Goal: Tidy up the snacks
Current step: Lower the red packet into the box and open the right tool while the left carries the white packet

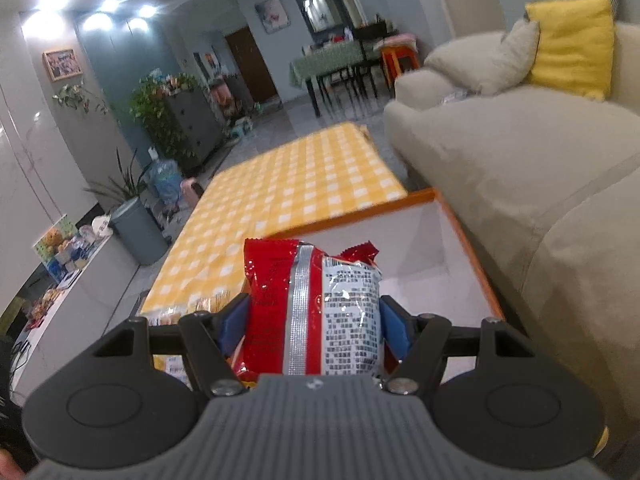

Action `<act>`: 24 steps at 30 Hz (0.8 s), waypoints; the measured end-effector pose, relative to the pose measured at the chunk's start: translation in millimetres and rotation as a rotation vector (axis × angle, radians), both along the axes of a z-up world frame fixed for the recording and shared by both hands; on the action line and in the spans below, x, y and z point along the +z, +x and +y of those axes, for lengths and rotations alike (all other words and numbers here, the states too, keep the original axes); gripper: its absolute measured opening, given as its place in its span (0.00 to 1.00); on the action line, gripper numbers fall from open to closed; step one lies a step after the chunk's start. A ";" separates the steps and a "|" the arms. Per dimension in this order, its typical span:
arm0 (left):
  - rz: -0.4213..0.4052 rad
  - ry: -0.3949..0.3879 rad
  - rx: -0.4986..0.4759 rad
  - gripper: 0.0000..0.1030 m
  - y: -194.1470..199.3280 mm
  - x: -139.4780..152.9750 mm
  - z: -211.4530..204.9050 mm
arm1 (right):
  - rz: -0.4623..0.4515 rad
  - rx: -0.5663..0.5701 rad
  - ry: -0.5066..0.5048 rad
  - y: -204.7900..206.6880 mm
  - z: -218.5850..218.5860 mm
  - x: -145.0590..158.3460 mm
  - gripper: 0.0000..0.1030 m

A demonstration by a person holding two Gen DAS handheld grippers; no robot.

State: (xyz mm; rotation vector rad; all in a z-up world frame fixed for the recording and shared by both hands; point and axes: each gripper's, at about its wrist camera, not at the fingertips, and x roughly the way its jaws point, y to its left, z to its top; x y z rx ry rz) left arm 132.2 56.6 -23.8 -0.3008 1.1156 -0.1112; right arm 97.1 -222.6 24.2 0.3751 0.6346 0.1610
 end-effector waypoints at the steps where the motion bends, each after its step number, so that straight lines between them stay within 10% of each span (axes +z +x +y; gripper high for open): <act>1: -0.022 -0.010 0.004 0.53 -1.9 5.8 2.5 | 0.024 0.015 0.009 3.9 -0.1 -2.5 0.65; 11: -0.141 -0.144 0.059 0.53 0.2 27.8 30.7 | 0.309 0.010 0.172 62.8 5.1 -41.0 0.65; 24: -0.122 -0.199 0.051 0.53 9.6 14.1 37.7 | 0.474 0.018 0.101 130.1 30.5 -84.4 0.66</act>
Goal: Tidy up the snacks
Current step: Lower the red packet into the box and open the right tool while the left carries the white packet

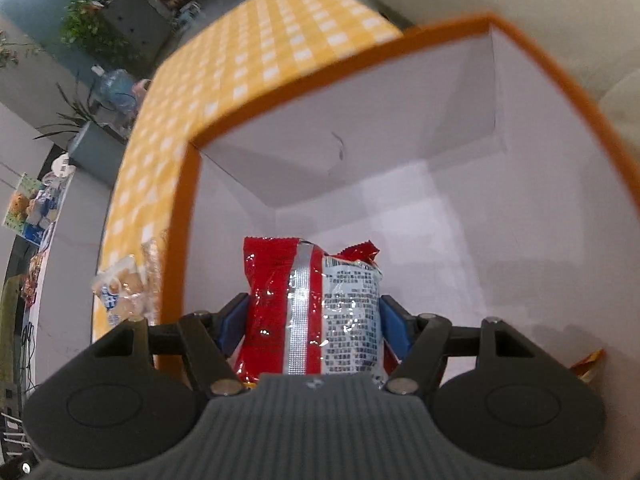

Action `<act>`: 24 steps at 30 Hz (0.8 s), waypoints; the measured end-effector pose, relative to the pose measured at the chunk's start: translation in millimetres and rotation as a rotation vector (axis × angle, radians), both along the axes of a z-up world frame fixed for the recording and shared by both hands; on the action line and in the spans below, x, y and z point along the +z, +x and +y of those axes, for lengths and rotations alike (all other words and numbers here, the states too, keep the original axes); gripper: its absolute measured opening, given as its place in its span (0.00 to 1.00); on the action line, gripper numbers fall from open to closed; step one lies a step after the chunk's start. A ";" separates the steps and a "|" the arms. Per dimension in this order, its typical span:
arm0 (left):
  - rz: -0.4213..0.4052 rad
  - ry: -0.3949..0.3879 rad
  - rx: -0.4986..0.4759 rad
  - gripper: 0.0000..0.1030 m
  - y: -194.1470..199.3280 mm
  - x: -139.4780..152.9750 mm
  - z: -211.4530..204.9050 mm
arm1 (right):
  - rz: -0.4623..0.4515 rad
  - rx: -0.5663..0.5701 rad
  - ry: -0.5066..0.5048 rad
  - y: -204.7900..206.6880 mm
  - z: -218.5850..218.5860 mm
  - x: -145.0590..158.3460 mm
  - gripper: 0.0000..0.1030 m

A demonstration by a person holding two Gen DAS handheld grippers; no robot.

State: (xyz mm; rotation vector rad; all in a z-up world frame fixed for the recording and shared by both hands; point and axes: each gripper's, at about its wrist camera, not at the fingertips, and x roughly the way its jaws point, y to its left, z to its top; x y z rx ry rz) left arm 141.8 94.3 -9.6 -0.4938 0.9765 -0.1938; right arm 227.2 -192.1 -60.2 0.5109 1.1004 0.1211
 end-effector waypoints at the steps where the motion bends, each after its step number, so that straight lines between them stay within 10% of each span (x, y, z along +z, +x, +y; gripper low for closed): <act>1: 0.003 -0.002 -0.002 0.53 0.6 -1.2 -0.3 | 0.014 -0.005 0.002 1.9 0.6 -5.1 0.66; 24: -0.047 0.021 -0.064 0.53 -9.7 20.4 -18.1 | 0.091 0.050 0.114 -9.7 -17.1 -4.4 0.79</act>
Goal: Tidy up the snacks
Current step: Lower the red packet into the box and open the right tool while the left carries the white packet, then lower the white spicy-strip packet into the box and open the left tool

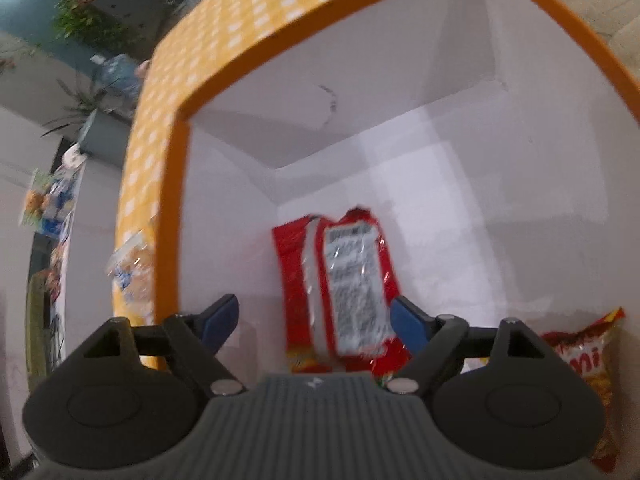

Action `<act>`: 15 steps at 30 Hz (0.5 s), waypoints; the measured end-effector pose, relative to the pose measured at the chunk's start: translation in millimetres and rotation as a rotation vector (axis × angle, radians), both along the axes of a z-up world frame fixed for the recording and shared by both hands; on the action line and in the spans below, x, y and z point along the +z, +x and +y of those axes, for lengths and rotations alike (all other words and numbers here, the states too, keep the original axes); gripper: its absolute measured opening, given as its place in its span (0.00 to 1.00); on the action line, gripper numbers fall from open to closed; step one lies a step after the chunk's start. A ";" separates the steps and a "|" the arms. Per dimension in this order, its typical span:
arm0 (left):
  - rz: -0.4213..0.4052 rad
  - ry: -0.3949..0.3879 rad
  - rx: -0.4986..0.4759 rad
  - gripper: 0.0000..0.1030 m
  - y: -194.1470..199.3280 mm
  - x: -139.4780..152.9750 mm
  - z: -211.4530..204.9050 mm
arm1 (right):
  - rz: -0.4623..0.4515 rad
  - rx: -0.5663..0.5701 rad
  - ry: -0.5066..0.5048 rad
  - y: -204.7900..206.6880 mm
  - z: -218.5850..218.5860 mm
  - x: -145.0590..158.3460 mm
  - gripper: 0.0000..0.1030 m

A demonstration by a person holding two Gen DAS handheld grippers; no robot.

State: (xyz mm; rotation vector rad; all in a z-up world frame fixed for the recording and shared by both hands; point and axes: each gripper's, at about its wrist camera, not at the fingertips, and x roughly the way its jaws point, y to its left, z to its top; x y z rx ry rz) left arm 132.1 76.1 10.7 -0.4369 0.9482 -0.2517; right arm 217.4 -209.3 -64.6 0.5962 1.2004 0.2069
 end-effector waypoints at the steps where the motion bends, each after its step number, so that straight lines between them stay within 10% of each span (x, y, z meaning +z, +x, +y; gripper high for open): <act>1: -0.008 0.007 -0.009 0.53 -1.8 2.7 -3.0 | -0.010 0.017 -0.005 -4.5 -0.3 4.2 0.79; 15: -0.060 0.073 -0.087 0.53 -14.1 32.7 -61.6 | -0.293 0.063 0.015 -58.7 -42.7 77.4 0.79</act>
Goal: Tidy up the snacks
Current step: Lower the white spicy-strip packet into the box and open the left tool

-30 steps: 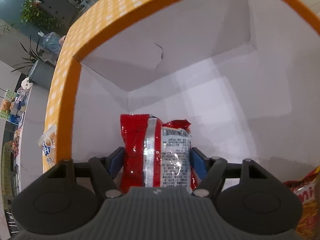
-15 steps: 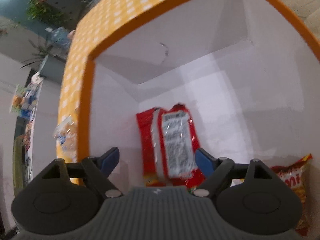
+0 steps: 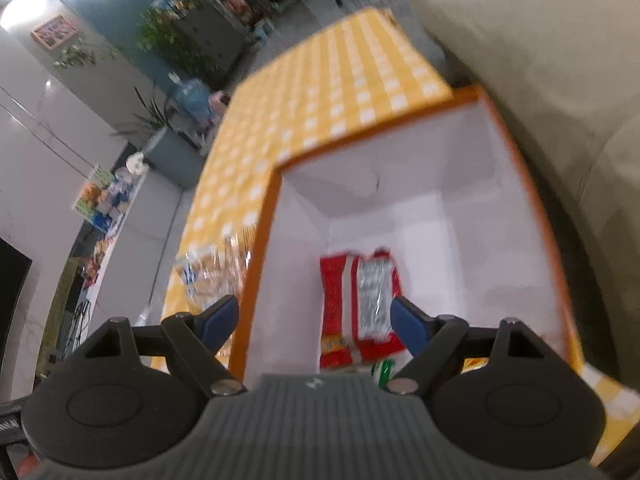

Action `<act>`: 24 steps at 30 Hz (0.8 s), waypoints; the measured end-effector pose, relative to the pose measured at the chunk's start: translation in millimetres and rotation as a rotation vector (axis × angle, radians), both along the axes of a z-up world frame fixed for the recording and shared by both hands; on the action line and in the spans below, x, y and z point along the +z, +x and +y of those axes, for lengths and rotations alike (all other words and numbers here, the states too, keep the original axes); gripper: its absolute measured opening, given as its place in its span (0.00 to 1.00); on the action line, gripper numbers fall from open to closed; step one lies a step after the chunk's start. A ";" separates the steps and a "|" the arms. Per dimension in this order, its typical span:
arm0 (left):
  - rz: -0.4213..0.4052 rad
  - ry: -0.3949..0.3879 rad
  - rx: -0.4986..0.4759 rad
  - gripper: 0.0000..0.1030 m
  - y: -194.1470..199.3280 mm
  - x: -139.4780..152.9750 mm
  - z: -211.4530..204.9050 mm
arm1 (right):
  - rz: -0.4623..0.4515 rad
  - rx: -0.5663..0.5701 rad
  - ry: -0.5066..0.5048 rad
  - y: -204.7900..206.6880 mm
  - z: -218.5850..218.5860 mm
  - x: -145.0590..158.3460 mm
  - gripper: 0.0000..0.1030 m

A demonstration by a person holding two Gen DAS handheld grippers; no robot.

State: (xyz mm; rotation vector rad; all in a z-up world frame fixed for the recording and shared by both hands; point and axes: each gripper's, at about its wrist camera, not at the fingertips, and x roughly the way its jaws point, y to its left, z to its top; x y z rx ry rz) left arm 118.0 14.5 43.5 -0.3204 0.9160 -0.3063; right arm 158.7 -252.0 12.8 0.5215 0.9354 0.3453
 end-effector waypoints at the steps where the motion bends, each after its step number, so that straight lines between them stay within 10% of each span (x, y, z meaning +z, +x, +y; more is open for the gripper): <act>1: -0.001 0.006 -0.002 0.53 0.7 0.9 -7.1 | -0.020 -0.003 0.001 -2.4 -5.3 4.5 0.79; 24: 0.122 0.269 0.002 0.53 68.0 -102.6 -179.9 | -0.112 -0.125 0.131 -17.7 -122.8 16.1 0.83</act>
